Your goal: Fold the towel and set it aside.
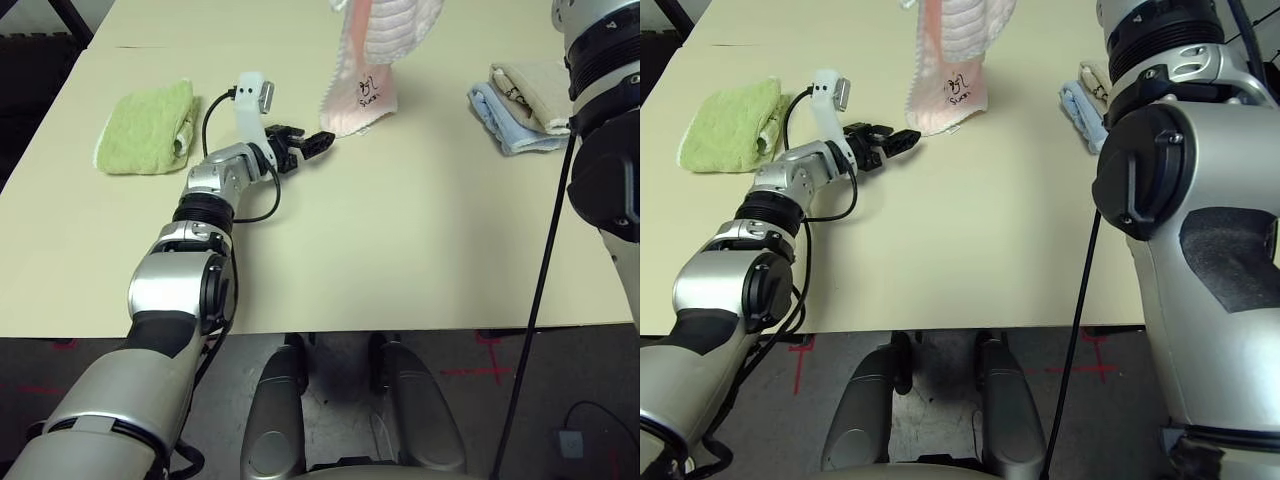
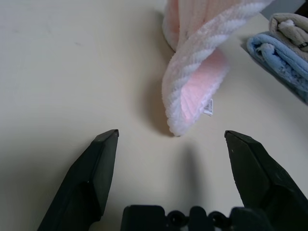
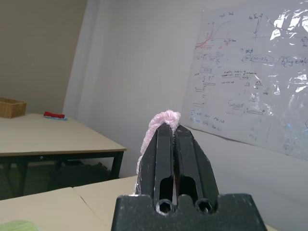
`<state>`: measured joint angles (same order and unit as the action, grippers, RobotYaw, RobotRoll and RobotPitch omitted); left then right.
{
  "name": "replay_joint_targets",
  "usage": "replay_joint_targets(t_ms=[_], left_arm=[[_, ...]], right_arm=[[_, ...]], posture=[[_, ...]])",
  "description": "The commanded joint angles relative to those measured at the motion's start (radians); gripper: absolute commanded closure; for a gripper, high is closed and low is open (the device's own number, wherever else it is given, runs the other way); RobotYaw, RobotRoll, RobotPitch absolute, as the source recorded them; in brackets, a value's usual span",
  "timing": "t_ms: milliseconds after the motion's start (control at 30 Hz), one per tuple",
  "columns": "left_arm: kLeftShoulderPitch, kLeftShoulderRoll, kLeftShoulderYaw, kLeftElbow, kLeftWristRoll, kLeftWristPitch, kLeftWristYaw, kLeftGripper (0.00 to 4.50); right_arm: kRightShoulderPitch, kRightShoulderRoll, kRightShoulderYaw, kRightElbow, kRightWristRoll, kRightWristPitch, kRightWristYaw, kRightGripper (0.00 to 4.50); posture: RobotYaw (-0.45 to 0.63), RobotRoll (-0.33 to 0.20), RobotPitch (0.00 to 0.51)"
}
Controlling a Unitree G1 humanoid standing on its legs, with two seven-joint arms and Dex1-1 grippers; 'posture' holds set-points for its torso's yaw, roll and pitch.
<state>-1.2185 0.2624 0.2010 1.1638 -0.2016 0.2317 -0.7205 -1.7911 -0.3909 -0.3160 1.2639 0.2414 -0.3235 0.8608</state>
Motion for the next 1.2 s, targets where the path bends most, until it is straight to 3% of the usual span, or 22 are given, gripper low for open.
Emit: replay_joint_targets(t_ms=[33, 367, 400, 500, 800, 1200], left_arm=[[-0.023, -0.026, 0.009, 0.035, -0.005, -0.022, 0.004, 0.00], [-0.045, -0.068, 0.030, 0.075, 0.006, -0.125, 0.074, 0.00], [-0.045, -0.069, 0.033, 0.078, 0.005, -0.135, 0.083, 0.18], [-0.042, -0.066, 0.033, 0.090, 0.008, -0.152, 0.094, 0.97], [-0.037, -0.044, 0.035, 0.094, 0.007, -0.152, 0.096, 4.48], [-0.056, 0.008, 0.057, 0.071, 0.000, -0.156, 0.092, 4.48]], right_arm=[[-0.019, -0.020, 0.002, -0.033, 0.001, -0.006, 0.011, 4.47], [-0.014, -0.020, 0.003, -0.037, 0.003, 0.004, 0.018, 4.47], [-0.013, -0.020, 0.003, -0.038, 0.003, 0.004, 0.019, 4.49], [-0.010, -0.022, 0.003, -0.039, 0.002, 0.007, 0.022, 4.50], [-0.001, -0.025, 0.003, -0.040, 0.001, 0.010, 0.020, 4.50], [0.040, -0.043, -0.001, -0.055, 0.006, 0.019, 0.006, 4.50]], posture=[[-0.05, 0.000, 0.305], [-0.07, 0.000, 0.307], [-0.07, 0.000, 0.308], [-0.07, 0.000, 0.309], [-0.07, 0.000, 0.308], [-0.05, 0.000, 0.307]])
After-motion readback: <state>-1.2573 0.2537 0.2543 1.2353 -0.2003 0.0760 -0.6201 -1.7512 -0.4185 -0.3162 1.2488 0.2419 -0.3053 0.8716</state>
